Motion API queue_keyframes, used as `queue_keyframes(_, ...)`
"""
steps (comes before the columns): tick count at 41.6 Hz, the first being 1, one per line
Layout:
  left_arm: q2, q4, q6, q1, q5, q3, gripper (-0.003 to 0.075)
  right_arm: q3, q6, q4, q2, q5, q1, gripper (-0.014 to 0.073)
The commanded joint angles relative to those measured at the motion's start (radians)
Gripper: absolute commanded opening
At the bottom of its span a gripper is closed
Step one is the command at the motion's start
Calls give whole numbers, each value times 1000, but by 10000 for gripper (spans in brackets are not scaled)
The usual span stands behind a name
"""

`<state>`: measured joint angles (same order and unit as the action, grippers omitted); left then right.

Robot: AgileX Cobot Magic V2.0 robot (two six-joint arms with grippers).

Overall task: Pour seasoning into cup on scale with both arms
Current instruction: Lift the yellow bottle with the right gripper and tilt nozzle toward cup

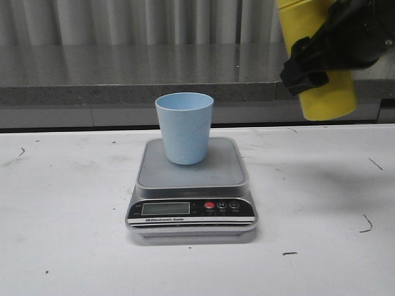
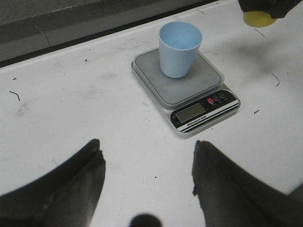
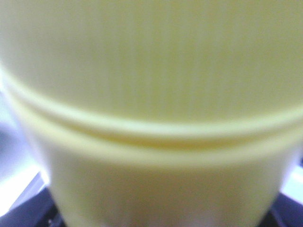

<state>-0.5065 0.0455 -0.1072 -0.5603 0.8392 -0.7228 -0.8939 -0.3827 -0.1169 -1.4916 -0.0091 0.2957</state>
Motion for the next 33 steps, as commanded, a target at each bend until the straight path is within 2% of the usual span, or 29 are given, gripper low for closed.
queue_keyframes(1,-5,1,-9,-4,-78,-26,407,-129,-69,75,49,124,-2,289)
queue_keyframes(12,-5,1,-9,-4,-78,-26,407,-311,-74,372,7,457,57,289)
queue_keyframes(20,-5,1,-9,-4,-78,-26,407,-379,-73,592,-50,589,154,289)
queue_keyframes(25,-5,1,-9,-4,-78,-26,407,-392,-73,782,-90,655,211,289)
queue_keyframes(33,-5,1,-9,-4,-78,-26,407,-392,-73,1010,-146,722,264,289)
